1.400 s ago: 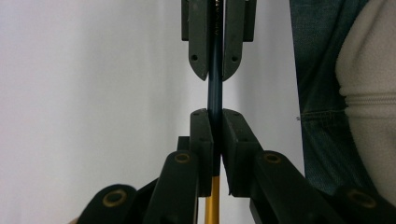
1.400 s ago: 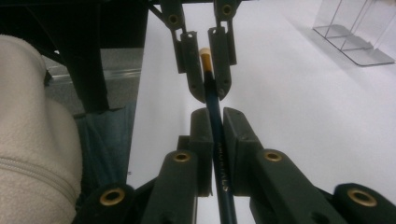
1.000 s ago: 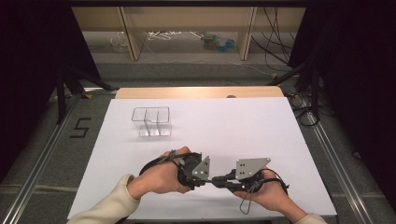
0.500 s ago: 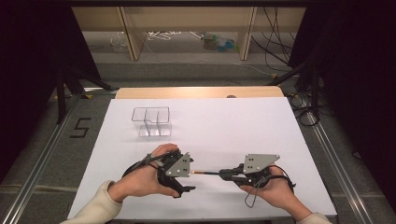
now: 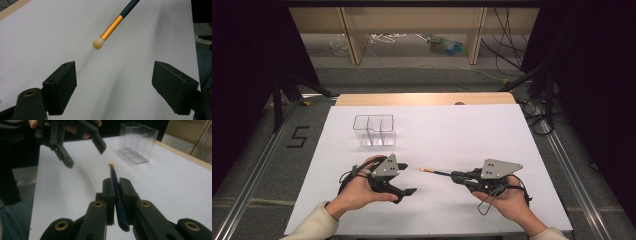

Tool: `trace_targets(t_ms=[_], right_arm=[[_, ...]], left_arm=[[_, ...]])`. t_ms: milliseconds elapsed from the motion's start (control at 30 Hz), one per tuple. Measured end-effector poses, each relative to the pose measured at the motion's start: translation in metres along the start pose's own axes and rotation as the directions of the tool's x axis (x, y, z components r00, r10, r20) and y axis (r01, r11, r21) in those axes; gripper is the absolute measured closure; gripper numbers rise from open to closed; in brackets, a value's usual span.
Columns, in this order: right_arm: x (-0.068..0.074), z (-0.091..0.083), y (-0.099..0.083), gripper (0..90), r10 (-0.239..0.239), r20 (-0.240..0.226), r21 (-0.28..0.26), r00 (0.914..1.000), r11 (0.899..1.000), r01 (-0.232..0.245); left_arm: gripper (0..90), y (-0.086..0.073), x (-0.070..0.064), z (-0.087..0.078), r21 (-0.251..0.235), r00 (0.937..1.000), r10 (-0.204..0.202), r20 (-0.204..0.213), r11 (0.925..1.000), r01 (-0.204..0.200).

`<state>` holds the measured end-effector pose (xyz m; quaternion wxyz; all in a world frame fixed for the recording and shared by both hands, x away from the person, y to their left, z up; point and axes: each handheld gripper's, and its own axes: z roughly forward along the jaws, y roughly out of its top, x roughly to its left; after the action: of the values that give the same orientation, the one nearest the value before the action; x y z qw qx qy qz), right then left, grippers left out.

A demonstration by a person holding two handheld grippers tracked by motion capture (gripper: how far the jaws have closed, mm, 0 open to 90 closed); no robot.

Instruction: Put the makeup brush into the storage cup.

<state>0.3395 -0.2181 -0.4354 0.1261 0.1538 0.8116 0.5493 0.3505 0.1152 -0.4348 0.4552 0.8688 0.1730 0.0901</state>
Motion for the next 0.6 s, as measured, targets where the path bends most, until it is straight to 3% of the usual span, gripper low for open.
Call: trace_targets(t_ms=[33, 100, 133, 233, 267, 300, 333, 367, 433, 533, 567, 600], right_arm=[[0.0, 0.0, 0.0, 84.5, 0.011, 0.018, -0.029, 0.9998, 1.0, -0.011], [-0.002, -0.001, 0.001, 84.5, 0.031, 0.02, -0.048, 0.9993, 0.998, -0.03], [-0.003, 0.001, 0.0, 84.5, 0.038, 0.013, -0.083, 0.9992, 0.996, -0.037], [-0.003, 0.0, 0.002, 84.5, 0.054, 0.026, -0.094, 0.9982, 0.994, -0.052], [-0.002, 0.003, 0.004, 84.5, 0.062, 0.022, -0.129, 0.9979, 0.99, -0.058], [-0.002, 0.002, 0.005, 84.5, 0.072, 0.033, -0.123, 0.9969, 0.99, -0.067], [-0.002, 0.002, 0.006, 84.5, 0.073, 0.031, -0.127, 0.9968, 0.99, -0.069], [-0.002, 0.002, 0.006, 84.5, 0.073, 0.031, -0.127, 0.9968, 0.99, -0.069], [-0.002, 0.004, 0.009, 84.5, 0.086, 0.047, -0.173, 0.9952, 0.982, -0.076], [-0.004, 0.005, 0.013, 84.5, 0.083, 0.049, -0.176, 0.9953, 0.982, -0.073], [-0.004, 0.007, 0.015, 84.5, 0.093, 0.055, -0.19, 0.9941, 0.978, -0.081], [-0.005, 0.008, 0.016, 84.5, 0.09, 0.057, -0.188, 0.9944, 0.979, -0.078]], left_arm=[[19.8, 0.0, 0.0, 0.001, -0.005, 0.9999, -0.013, -0.004, 0.9999, 0.013], [20.4, -0.001, 0.0, 0.003, -0.005, 0.9996, -0.029, 0.001, 0.9996, 0.029], [20.7, -0.001, -0.001, 0.004, -0.01, 0.9994, -0.036, 0.001, 0.9993, 0.036], [21.6, 0.0, -0.002, 0.006, -0.024, 0.9981, -0.057, 0.025, 0.9981, 0.057], [21.9, 0.001, -0.003, 0.008, -0.059, 0.9955, -0.089, 0.032, 0.9941, 0.091], [22.2, 0.001, -0.003, 0.008, -0.059, 0.9955, -0.089, 0.032, 0.9941, 0.091], [22.7, 0.003, -0.003, 0.009, -0.088, 0.9907, -0.128, 0.045, 0.9873, 0.132], [22.9, 0.003, -0.003, 0.009, -0.088, 0.9907, -0.128, 0.045, 0.9873, 0.132], [23.1, 0.006, -0.002, 0.011, -0.124, 0.9784, -0.192, 0.078, 0.9718, 0.2], [24.0, 0.007, -0.001, 0.013, -0.136, 0.9739, -0.213, 0.08, 0.9656, 0.222], [24.3, 0.009, 0.0, 0.015, -0.162, 0.9646, -0.244, 0.1, 0.9526, 0.258], [24.7, 0.009, 0.0, 0.015, -0.162, 0.9646, -0.244, 0.1, 0.9526, 0.258]])
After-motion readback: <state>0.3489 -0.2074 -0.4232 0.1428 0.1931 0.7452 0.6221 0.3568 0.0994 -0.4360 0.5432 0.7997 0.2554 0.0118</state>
